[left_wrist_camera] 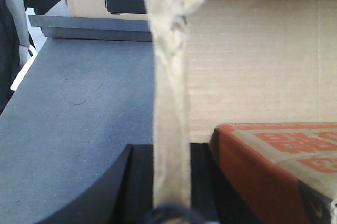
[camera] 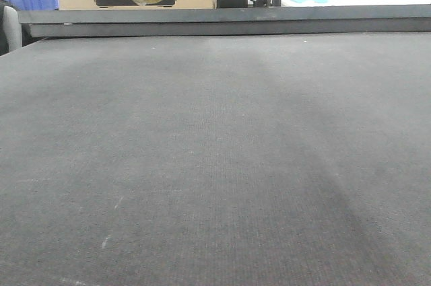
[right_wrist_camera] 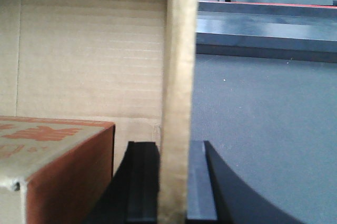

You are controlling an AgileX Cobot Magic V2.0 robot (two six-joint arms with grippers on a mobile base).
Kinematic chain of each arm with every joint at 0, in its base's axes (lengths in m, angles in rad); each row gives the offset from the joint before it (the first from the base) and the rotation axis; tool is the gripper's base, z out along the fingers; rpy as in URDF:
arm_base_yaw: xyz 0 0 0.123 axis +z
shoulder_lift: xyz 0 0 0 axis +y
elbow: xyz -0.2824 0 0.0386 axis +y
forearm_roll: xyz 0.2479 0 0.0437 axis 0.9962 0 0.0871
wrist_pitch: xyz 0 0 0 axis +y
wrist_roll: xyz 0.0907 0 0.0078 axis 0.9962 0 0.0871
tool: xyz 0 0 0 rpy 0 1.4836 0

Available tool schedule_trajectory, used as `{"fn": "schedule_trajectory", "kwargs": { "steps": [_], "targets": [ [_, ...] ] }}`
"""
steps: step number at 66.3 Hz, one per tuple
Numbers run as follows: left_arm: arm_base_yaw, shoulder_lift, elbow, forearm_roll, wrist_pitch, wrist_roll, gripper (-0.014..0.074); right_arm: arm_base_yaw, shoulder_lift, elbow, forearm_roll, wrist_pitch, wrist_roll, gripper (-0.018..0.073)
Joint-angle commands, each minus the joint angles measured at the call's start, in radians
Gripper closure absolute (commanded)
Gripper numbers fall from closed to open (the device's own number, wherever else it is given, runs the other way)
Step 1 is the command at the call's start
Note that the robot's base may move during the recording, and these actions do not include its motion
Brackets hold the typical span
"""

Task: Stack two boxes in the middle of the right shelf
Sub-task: 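Lift the clamped box stack off the table with both grippers, then carry the box stack in both grippers while driving to the steel shelf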

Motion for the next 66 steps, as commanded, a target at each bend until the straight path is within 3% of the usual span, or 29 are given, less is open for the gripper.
{"fn": "schedule_trajectory", "kwargs": {
  "steps": [1, 66],
  "targets": [
    [0.007, -0.018, -0.015, 0.025, -0.037, -0.01, 0.0708, -0.006, -0.018, -0.012, -0.035, -0.042, 0.001, 0.0728],
    [0.007, 0.004, -0.015, 0.025, -0.046, -0.01, 0.0708, -0.006, -0.018, -0.012, -0.035, -0.05, 0.001, 0.0728]
  ]
}}
